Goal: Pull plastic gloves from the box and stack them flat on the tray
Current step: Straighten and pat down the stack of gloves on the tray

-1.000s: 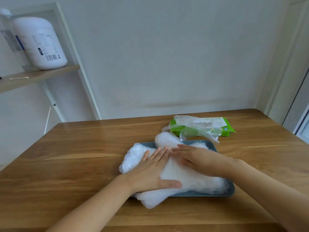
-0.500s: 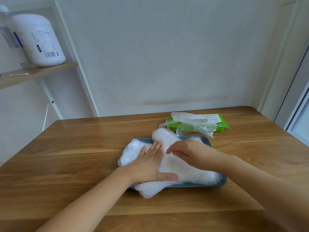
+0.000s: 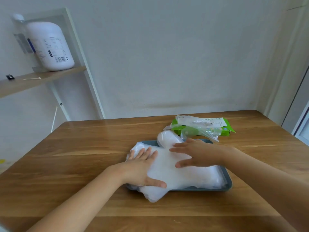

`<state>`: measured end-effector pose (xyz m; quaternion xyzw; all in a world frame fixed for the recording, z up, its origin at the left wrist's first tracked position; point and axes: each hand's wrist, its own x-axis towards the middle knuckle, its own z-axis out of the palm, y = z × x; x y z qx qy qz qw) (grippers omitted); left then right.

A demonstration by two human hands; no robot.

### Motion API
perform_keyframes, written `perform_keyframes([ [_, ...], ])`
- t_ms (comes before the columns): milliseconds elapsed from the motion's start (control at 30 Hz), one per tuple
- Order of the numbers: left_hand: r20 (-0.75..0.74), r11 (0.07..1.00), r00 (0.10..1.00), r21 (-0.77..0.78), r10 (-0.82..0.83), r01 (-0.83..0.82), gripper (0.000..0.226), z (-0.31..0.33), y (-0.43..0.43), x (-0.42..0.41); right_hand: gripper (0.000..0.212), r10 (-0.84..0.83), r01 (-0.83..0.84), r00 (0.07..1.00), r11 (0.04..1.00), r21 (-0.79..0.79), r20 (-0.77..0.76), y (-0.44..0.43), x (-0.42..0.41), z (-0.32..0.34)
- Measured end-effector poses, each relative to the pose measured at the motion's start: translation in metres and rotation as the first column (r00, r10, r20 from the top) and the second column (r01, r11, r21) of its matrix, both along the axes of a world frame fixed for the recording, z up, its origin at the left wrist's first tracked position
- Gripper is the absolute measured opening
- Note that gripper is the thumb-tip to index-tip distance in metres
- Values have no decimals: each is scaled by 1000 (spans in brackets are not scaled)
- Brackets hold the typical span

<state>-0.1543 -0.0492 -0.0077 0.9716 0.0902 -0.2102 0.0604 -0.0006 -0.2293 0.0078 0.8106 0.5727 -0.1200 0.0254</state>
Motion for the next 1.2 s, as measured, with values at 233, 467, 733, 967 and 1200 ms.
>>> perform_keyframes([
  [233, 4, 999, 1000, -46, 9, -9, 112, 5, -1, -1, 56, 70, -80, 994, 990, 119, 84, 33, 16, -3],
  [467, -98, 994, 994, -95, 39, -48, 116, 21, 4, -10, 53, -115, 143, 983, 968, 206, -144, 45, 25, -7],
  [733, 194, 977, 976, -208, 97, -56, 64, 71, -2, 8, 38, -123, 196, 974, 883, 427, -191, 42, 36, 7],
  [967, 413, 959, 902, -282, 127, -6, 47, 73, -12, 63, 36, -274, 331, 943, 696, 637, -191, -17, 88, 1],
  [1200, 459, 958, 876, -286, 149, -13, 51, 40, -34, 131, 64, -291, 376, 925, 791, 484, -244, -38, 97, -21],
])
